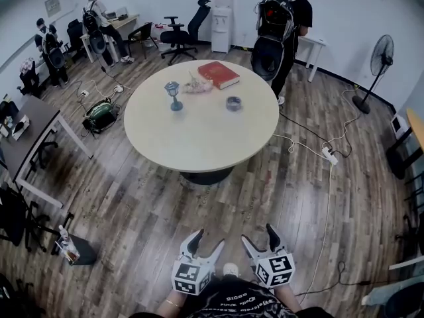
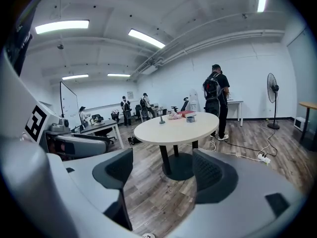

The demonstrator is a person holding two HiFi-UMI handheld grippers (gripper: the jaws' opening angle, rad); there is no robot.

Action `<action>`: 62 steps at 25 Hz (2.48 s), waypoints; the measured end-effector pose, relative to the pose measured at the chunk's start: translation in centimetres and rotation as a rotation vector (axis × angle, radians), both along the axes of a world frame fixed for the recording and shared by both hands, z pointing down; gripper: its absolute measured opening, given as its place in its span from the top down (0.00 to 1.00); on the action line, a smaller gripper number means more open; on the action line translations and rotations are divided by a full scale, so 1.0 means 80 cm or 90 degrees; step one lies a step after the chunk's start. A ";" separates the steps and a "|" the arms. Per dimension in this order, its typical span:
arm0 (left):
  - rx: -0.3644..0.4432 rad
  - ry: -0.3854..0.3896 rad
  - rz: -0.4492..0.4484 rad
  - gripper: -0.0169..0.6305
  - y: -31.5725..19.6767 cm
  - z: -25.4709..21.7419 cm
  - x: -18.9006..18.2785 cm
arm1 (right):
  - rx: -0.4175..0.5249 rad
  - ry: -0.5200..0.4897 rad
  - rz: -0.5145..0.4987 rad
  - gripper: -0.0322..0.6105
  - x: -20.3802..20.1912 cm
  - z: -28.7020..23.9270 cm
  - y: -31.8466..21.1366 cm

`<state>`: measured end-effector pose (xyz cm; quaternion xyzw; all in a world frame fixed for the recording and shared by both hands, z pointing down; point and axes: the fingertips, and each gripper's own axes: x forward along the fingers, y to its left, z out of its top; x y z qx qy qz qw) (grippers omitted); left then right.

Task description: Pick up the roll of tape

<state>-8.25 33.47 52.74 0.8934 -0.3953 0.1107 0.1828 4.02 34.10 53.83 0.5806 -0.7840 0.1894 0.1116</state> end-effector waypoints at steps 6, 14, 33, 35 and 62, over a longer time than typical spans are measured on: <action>0.005 0.003 0.035 0.52 0.002 0.000 -0.020 | 0.018 0.022 0.029 0.37 -0.016 -0.006 0.002; -0.003 0.007 0.048 0.52 0.005 0.002 -0.043 | 0.001 0.021 0.039 0.37 -0.042 0.003 0.017; -0.057 -0.016 -0.043 0.52 -0.104 0.031 -0.003 | -0.019 0.017 -0.038 0.37 0.009 0.032 -0.127; -0.062 -0.018 -0.052 0.52 -0.123 0.034 0.009 | -0.021 0.021 -0.047 0.37 0.024 0.034 -0.149; -0.084 -0.009 -0.058 0.52 -0.270 0.057 0.149 | -0.076 0.008 -0.100 0.38 0.132 0.065 -0.286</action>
